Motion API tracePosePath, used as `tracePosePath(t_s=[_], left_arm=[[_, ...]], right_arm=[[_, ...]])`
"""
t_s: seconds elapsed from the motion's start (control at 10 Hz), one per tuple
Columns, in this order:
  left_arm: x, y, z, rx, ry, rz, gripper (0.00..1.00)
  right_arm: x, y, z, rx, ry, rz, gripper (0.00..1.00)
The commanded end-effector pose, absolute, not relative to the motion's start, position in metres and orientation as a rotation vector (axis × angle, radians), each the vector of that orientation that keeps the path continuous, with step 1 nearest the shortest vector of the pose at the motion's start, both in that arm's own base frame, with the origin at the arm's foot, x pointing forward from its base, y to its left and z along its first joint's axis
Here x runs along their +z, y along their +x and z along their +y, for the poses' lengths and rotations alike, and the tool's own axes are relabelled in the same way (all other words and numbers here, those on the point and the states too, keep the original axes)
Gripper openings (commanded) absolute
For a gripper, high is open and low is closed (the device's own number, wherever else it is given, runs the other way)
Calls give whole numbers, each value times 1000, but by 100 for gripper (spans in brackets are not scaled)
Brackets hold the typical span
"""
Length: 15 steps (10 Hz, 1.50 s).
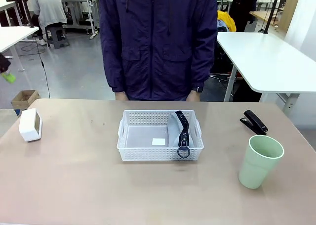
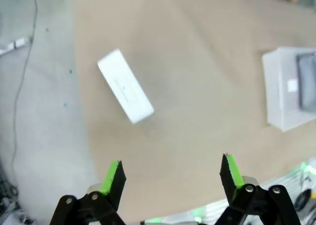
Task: Efficiently arrange items inside the basket to fit them all.
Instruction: Pick up the Digital clock and place it inside the Organizing basket.
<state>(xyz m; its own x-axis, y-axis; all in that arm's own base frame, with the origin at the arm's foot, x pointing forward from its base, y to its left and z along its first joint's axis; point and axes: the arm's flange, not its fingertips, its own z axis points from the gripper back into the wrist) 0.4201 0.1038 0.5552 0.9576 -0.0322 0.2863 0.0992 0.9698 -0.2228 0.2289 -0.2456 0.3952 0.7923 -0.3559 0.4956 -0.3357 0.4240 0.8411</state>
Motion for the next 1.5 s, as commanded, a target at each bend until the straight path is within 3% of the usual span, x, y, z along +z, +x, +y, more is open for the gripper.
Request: tracePosePath(t_s=[0.0, 0.2, 0.6, 1.4], left_arm=[[549, 416, 99, -101, -200, -234, 100], [556, 419, 105, -66, -239, -288, 100], [511, 463, 92, 68, -129, -134, 100], [394, 531, 103, 324, -114, 53, 100]], right_arm=[[397, 230, -247, 4, 1162, -727, 100], [397, 230, -247, 4, 1162, -727, 100], [397, 230, -247, 4, 1162, -727, 100], [397, 230, -247, 4, 1162, -727, 100]])
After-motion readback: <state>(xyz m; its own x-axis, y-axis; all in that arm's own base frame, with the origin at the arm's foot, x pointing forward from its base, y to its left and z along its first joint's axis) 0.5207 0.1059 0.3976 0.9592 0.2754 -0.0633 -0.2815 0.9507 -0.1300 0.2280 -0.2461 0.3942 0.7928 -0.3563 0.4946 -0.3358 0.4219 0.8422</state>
